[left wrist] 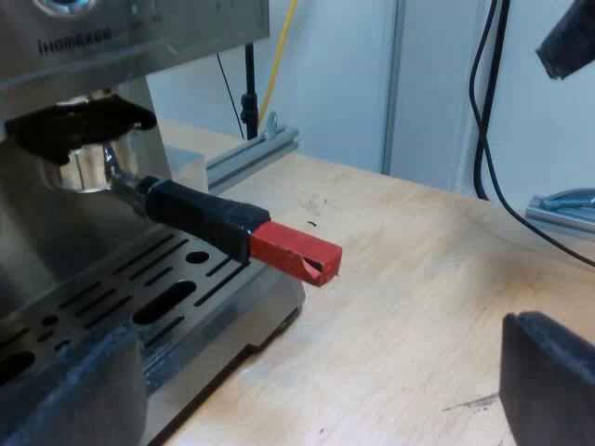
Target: Grind coffee beans and then tamp
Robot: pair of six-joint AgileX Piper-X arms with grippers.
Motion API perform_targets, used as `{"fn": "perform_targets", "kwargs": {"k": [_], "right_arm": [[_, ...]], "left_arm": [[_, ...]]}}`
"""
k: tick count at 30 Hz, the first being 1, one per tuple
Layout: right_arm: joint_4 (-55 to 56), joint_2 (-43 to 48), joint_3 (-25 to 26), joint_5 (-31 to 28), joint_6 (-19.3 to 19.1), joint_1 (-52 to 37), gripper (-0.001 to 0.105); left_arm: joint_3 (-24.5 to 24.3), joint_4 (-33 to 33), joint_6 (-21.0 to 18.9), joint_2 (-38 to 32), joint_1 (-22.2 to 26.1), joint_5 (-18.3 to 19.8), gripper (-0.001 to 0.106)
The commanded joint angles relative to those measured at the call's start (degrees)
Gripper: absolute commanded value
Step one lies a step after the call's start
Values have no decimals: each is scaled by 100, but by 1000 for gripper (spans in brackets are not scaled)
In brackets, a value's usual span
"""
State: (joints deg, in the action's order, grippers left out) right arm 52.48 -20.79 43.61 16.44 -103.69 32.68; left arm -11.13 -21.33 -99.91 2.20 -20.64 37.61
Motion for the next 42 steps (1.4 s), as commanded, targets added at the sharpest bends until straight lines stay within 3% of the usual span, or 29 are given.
{"fn": "perform_targets", "kwargs": {"k": [1, 10, 14, 20, 31, 35, 38, 42], "right_arm": [[-133, 19, -77, 4, -66, -4, 52], [-713, 15, -515, 26, -66, -4, 52], [-1056, 5, -854, 450, -66, 93, 52], [-1478, -6, -1243, 174, 89, 555, 52], [-2678, -10, -1809, -2098, 367, 2322, 52], [-3046, -10, -2013, -2718, 384, 2875, 52], [-3430, -10, -2260, -3425, 716, 3491, 52], [-3706, -25, -2393, -4033, 858, 3921, 52]], "left_arm": [[-2, 111, -11, -10, -32, 43, 79], [163, 111, -11, -10, -32, 43, 79], [161, 334, -11, -10, -32, 43, 79], [161, 306, -11, -10, -32, 43, 79], [264, 242, 294, 236, -32, -207, 79], [264, 242, 294, 489, -32, -132, 79], [264, 271, 294, 585, -32, -24, 79], [264, 467, 294, 584, -32, 81, 79]]}}
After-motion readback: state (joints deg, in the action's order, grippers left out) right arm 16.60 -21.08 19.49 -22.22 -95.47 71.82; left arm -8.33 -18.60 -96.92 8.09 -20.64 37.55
